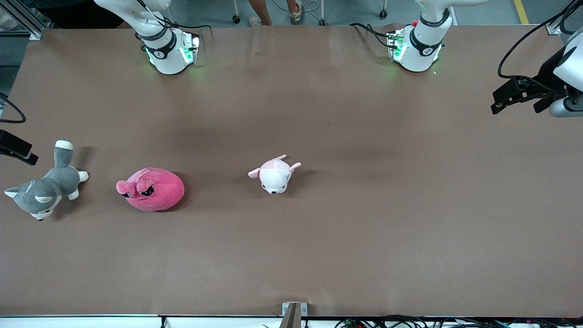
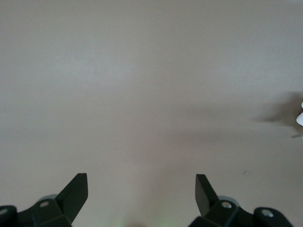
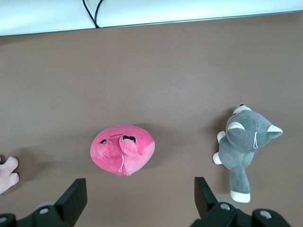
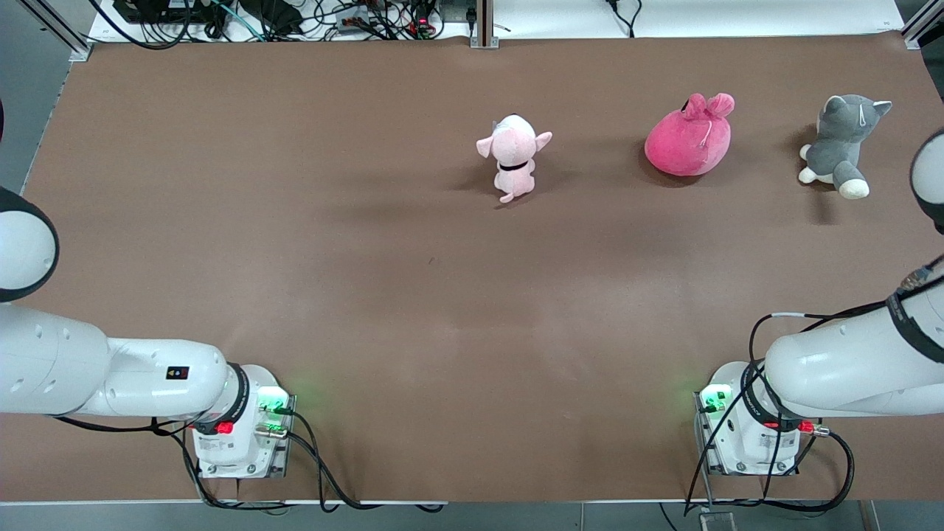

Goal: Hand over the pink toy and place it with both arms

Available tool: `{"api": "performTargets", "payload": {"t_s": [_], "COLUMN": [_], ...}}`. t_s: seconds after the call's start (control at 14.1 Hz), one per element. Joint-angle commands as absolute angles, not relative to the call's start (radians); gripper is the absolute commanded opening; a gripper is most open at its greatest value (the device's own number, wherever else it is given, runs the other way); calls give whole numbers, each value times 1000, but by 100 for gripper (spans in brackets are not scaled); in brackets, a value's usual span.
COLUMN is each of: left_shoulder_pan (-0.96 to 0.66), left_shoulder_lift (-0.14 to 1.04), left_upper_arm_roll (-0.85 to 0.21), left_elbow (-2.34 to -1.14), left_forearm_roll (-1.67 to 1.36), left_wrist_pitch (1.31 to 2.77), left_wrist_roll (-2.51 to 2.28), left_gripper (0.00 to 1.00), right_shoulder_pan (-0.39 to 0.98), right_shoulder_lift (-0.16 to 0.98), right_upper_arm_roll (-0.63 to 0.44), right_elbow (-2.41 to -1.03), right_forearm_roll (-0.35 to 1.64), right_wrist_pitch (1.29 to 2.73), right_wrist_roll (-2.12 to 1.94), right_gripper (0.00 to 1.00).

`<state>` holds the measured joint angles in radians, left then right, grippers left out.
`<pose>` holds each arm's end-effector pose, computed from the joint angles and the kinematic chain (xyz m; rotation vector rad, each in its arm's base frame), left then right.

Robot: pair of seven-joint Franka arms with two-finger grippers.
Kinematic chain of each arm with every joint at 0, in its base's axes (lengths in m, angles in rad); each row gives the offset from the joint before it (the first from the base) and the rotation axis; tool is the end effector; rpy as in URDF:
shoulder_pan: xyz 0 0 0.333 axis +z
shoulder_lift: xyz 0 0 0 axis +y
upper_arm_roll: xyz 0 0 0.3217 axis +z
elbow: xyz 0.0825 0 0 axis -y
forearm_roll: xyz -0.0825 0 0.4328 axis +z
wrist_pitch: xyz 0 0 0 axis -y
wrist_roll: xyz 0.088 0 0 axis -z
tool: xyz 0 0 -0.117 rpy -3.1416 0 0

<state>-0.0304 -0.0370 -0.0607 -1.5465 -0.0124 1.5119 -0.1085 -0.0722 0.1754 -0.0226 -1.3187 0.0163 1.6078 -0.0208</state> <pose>0.5831 -0.0555 0.6496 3.1312 0.0261 0.0021 0.6606 -0.0595 0.6446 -3.1286 0.1144 -0.1791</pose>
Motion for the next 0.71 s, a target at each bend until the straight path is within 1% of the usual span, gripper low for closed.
{"api": "performTargets", "payload": {"t_s": [0.0, 0.07, 0.21, 0.36, 0.64], "left_shoulder_pan": [-32, -32, -32, -28, -29], "left_shoulder_lift": [-51, -51, -52, -58, -60], "left_upper_arm_roll": [-70, -75, -81, -115, -123], "left_elbow": [-1548, -1549, -1551, -1554, -1563], "left_forearm_roll": [-31, -31, -31, -29, -29], "left_wrist_pitch": [1494, 1494, 1490, 1480, 1491], "left_wrist_roll": [-86, -87, -103, -110, -126], "left_gripper": [100, 100, 100, 100, 100], "right_shoulder_pan": [-64, -63, -63, -61, -61], "right_shoulder_lift": [84, 66, 7, -37, -64], "right_upper_arm_roll": [-18, -18, -17, -15, -15], "right_elbow": [-1437, -1453, -1535, -1575, -1627], "right_forearm_roll": [-11, -11, -11, -11, -11], "right_wrist_pitch": [1638, 1638, 1655, 1649, 1663], "right_wrist_roll": [2, 2, 2, -15, -45], "right_gripper": [100, 100, 100, 100, 100]}}
